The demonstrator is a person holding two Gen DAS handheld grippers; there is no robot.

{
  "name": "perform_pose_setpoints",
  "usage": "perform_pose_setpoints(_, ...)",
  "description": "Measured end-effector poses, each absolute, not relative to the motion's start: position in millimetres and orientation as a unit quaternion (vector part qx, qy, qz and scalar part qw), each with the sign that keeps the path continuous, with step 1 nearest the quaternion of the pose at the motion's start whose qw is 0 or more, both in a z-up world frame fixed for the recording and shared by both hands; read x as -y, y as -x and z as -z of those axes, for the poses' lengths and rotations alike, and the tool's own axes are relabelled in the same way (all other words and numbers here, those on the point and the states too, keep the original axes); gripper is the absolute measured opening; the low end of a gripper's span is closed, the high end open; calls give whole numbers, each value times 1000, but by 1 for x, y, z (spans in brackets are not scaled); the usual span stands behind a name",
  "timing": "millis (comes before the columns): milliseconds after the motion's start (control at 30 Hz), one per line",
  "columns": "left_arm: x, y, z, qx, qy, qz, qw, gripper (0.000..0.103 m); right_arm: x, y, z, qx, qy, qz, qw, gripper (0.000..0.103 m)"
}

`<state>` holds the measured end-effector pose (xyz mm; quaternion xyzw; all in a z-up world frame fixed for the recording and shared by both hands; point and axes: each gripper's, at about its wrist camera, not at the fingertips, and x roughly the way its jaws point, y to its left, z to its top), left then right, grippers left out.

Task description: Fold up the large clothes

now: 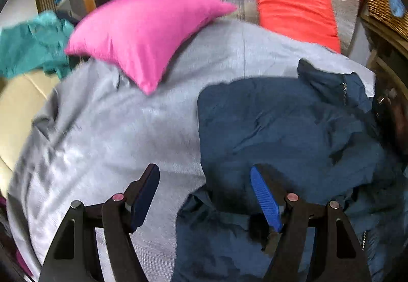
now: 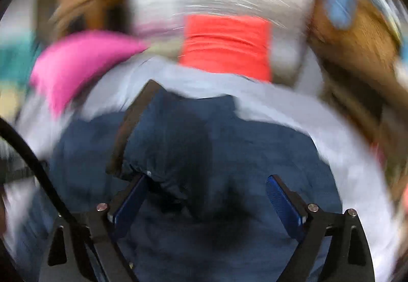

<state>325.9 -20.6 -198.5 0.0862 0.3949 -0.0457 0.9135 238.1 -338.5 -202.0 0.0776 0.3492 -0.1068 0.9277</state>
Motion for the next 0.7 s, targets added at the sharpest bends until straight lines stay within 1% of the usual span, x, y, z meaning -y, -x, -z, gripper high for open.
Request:
perform_pose_setpoints(67, 29, -326, 194, -369, -107, 38, 923, 74, 378, -226, 201, -341, -173, 103, 918, 94)
perform_pose_setpoints(200, 38, -309, 174, -316, -135, 37, 938, 75, 420, -211, 210, -337, -274, 56, 899, 94)
perform_pose_setpoints(233, 40, -306, 170, -306, -137, 38, 941, 75, 428, -211, 215, -339, -310, 41, 887, 96)
perform_pose_setpoints(367, 46, -297, 156, -280, -140, 35, 949, 75, 442, -219, 233, -351, -374, 28, 858, 95)
perform_pose_setpoints(467, 51, -291, 147, -265, -145, 37, 952, 75, 451, -223, 243, -359, -397, 28, 844, 91)
perform_pose_setpoints(567, 56, -287, 140, -257, -147, 41, 954, 75, 459, -230, 254, -365, -426, 20, 828, 84)
perform_pose_setpoints(600, 57, -286, 138, -256, -147, 42, 955, 75, 459, -232, 258, -367, -430, 17, 824, 80)
perform_pose_setpoints(700, 57, -283, 135, -255, -146, 40, 955, 75, 453, -239, 265, -380, -427, 14, 820, 71)
